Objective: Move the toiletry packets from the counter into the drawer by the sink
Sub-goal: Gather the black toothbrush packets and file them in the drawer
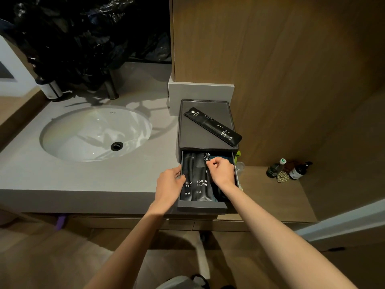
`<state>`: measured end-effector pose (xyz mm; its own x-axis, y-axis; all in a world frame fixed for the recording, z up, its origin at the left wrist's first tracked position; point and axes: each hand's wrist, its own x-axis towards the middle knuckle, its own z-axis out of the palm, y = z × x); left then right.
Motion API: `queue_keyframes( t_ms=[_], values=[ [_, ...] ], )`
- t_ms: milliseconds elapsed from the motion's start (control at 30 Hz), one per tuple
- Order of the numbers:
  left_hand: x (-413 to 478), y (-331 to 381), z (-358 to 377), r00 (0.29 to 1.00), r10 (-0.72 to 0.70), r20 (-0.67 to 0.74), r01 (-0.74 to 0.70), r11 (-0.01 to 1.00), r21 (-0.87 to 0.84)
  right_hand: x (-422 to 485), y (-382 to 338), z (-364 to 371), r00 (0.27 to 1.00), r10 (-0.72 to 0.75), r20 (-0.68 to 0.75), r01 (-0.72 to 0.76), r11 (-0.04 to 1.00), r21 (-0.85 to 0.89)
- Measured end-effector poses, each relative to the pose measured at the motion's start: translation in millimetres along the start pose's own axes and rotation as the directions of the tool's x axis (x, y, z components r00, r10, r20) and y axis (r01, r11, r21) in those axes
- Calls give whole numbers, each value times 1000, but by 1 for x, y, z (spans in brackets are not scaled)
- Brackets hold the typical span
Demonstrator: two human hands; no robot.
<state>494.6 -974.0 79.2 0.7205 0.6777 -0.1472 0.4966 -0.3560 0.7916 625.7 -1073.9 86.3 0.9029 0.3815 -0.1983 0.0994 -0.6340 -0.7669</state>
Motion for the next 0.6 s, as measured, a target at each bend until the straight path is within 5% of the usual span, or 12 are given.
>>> queue_keyframes(
  t_ms=[433,600],
  values=[
    [2,-3,0,1000,8,6,-8,999,35,2,17,-7,994,-63,88,59,997,52],
    [2,-3,0,1000,10,9,-11,1000,26,-3,11,-9,986,-152,74,157,985,-69]
  ],
)
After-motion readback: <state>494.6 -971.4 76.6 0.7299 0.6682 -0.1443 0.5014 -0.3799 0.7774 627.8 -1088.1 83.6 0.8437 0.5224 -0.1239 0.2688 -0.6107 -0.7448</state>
